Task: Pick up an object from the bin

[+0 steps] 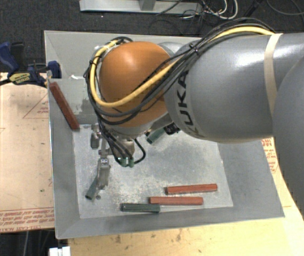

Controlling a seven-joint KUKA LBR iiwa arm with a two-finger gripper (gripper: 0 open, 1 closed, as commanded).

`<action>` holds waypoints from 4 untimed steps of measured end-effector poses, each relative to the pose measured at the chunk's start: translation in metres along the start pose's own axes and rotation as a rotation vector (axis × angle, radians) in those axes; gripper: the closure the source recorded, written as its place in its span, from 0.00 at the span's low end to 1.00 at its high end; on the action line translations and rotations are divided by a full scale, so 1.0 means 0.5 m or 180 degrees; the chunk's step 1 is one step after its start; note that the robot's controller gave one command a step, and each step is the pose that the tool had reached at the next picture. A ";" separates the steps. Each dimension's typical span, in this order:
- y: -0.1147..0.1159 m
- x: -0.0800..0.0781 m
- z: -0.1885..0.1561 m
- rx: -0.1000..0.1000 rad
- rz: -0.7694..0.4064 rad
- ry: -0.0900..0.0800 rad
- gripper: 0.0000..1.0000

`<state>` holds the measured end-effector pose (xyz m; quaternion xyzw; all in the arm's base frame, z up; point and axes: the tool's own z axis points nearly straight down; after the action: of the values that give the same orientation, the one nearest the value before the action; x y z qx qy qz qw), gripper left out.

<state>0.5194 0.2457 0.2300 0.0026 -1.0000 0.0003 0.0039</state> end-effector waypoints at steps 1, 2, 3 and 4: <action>-0.003 -0.004 -0.009 -0.0006 0.0014 -0.0026 0.00; -0.020 0.006 0.072 -0.0011 -0.0189 -0.0043 0.00; -0.009 0.039 0.208 -0.0005 -0.0561 -0.0037 0.00; -0.058 0.028 0.321 -0.0005 0.0013 0.0022 1.00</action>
Offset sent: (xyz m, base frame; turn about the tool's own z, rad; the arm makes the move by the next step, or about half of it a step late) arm -0.0192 -0.0337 -0.1421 -0.2116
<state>0.5040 0.2166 0.0696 0.0006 -1.0000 -0.0004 0.0073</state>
